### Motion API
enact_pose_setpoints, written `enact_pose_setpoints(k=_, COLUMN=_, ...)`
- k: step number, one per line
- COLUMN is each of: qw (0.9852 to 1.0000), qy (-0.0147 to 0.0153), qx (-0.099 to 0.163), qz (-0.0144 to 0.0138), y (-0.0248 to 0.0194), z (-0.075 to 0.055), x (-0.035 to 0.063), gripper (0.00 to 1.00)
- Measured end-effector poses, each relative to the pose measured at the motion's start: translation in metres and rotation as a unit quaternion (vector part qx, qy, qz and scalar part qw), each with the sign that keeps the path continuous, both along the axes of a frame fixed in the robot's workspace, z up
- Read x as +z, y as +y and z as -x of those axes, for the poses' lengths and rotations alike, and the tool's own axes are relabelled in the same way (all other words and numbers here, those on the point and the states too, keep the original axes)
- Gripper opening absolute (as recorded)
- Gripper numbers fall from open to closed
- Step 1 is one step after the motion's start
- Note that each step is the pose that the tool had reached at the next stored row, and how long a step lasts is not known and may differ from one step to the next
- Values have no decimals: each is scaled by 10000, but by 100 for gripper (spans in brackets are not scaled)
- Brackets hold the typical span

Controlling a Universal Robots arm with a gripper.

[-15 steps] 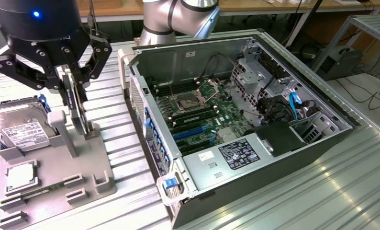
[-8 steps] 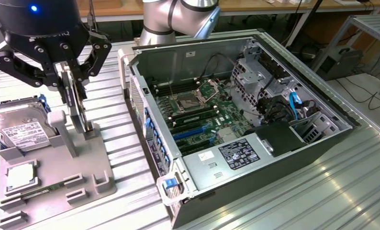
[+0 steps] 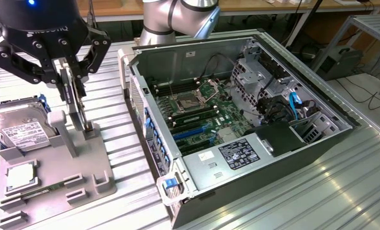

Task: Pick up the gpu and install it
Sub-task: 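Pick up the gpu and move the gpu toward the slot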

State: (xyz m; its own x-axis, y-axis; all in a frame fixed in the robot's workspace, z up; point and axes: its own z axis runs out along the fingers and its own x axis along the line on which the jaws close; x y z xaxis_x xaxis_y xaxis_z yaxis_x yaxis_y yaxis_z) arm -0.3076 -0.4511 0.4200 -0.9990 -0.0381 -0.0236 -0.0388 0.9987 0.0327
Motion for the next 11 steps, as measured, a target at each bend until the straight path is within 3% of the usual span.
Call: enact_pose_setpoints(k=11, qw=10000, qy=0, qx=0, qz=0, y=0, z=0, x=81, gripper=28)
